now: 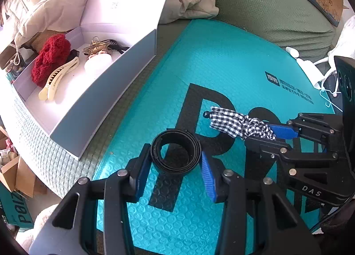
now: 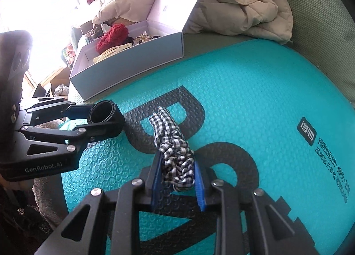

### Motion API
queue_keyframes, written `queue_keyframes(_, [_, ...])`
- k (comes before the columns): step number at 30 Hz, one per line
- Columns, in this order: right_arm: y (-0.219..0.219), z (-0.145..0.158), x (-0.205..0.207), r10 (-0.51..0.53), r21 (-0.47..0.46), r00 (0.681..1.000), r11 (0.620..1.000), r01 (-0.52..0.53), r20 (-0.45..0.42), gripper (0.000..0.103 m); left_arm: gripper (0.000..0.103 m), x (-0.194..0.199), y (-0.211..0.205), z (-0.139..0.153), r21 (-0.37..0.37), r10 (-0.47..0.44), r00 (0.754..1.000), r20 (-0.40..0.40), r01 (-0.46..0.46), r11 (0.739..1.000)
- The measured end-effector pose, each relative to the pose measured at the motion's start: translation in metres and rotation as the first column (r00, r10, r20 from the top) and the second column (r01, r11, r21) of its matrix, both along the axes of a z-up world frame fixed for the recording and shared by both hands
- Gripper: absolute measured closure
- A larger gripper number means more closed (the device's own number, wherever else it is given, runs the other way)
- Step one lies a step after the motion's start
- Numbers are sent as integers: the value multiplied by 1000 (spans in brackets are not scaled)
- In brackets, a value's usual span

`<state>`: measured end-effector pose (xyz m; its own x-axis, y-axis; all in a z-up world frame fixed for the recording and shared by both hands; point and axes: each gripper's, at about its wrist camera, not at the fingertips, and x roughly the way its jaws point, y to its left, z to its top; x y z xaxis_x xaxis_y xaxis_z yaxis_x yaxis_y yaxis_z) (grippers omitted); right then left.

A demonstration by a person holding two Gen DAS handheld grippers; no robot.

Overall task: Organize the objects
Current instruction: 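Lift the checkered scrunchie with the right tool while the left tool grasps the black hair tie, then carry the checkered scrunchie and black hair tie over the white box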

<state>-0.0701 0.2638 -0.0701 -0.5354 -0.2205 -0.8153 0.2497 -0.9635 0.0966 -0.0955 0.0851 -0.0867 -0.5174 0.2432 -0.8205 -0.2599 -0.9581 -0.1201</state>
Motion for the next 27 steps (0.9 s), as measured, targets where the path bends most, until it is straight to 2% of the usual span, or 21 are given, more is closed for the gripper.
queue_keyframes(13, [-40,39,-14,89,39,994,995,-86,-70,78,62,5,-41,39,-6,107,994,-38,-107,994])
queue_keyframes(27, [-78,91,-40,189,69,968,981,-180,-163,78,62,-6,-83,79,-15,212,975,-66,-213,977])
